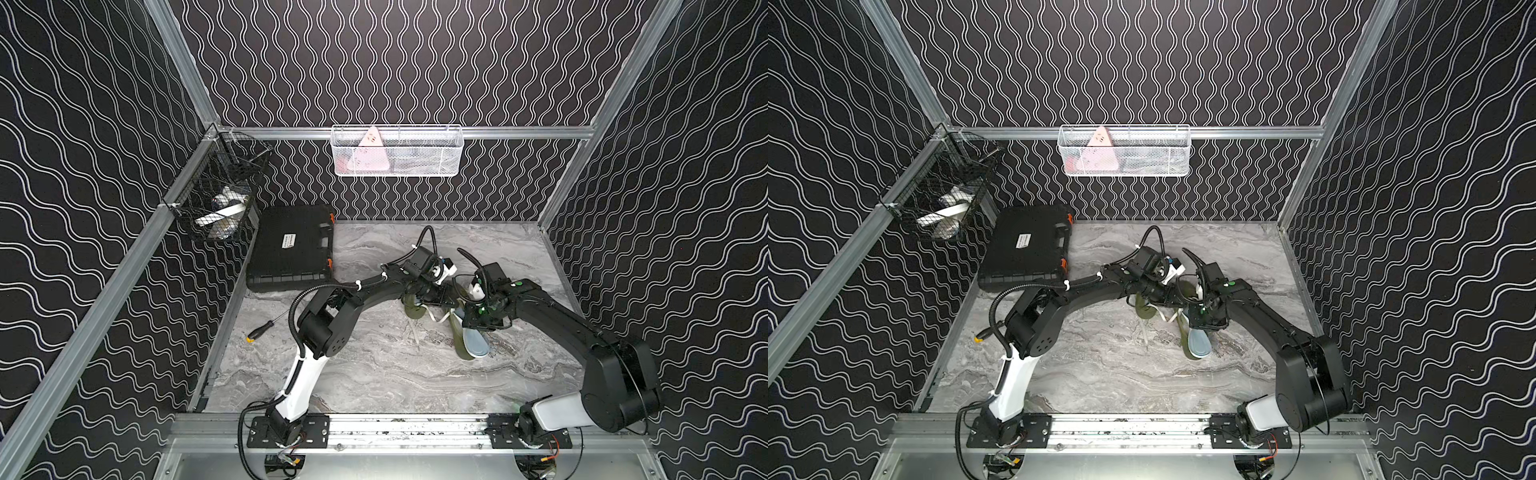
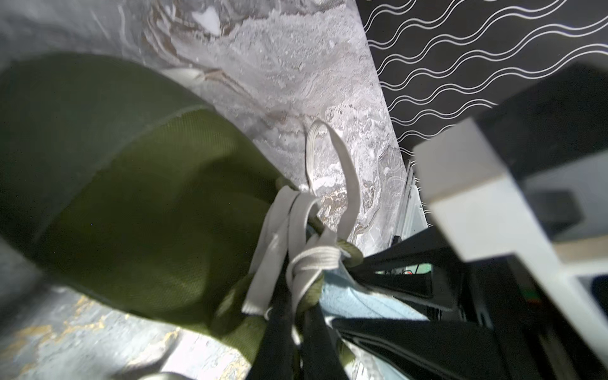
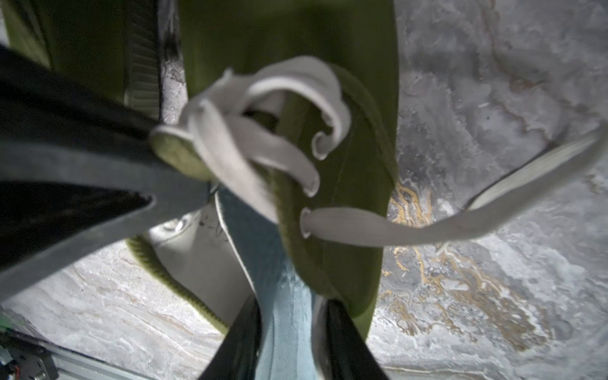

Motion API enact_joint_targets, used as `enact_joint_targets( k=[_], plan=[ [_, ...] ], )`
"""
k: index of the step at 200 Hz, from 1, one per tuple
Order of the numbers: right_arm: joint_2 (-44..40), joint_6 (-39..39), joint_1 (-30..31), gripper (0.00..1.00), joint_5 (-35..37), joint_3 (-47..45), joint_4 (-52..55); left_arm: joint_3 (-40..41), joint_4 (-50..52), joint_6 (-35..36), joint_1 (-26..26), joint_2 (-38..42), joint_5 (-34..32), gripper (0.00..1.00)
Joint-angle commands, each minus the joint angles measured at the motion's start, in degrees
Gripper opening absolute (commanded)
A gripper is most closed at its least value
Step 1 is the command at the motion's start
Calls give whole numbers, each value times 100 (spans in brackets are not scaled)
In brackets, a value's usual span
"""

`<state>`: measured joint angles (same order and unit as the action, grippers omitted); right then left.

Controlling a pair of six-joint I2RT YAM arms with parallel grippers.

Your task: Insert the insole into the shoe

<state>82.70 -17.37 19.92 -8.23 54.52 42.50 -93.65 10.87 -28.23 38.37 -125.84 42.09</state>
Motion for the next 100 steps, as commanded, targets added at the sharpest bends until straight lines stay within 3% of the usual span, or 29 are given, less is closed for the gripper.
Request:
enact_joint_targets(
  k=[1, 100],
  plan=[
    [-78, -212, 11, 35, 64, -147, -488, 87, -330, -121, -18, 89, 250, 0],
    [215, -79, 206, 36, 319, -171, -1092, 335, -631, -333, 2, 193, 475, 0]
  ],
)
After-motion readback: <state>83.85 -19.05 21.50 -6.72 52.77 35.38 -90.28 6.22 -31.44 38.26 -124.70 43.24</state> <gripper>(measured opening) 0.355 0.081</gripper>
